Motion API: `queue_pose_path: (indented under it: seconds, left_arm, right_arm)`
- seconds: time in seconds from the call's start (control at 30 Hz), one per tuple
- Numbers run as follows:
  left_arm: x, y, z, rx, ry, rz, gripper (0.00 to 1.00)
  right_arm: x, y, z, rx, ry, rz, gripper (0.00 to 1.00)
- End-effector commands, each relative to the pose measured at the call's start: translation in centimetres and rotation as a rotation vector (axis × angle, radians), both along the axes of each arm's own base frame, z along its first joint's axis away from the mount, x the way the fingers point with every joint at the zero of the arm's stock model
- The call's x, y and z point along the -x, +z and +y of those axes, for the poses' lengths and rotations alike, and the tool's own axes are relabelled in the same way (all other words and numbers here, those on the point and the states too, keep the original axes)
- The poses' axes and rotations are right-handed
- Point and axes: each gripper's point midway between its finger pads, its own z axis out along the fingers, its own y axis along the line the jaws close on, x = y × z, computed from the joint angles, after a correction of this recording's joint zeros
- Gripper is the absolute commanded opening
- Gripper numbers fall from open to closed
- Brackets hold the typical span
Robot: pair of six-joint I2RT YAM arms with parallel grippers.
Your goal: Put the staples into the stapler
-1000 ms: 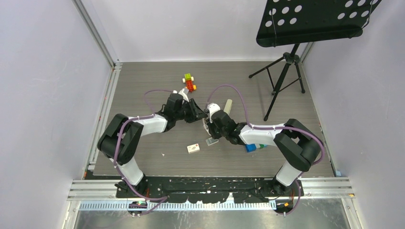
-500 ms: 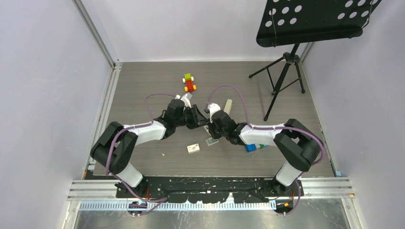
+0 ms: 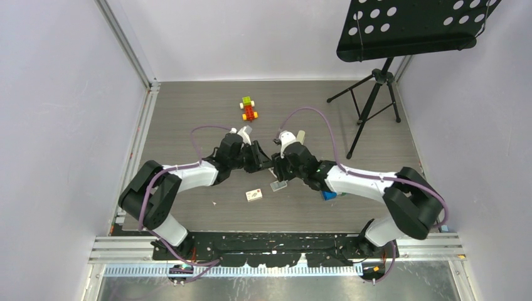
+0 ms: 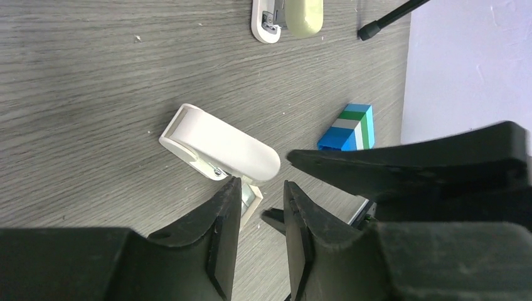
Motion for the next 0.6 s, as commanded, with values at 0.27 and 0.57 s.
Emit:
queue_pose_path:
  seconds: [0.27, 0.57]
  left_arm:
    - [0.8, -0.3, 0.2, -0.074, -0.033, -0.040, 0.40]
    - [1.8, -0.7, 1.1, -0.128, -0.044, -0.042, 0.40]
  right_arm:
    - [1.6, 6.4, -1.8, -0.031, -0.067, 0.032, 0.53]
    - [1.3, 7.2, -1.7, -0.016, -0.090, 0.048, 0.54]
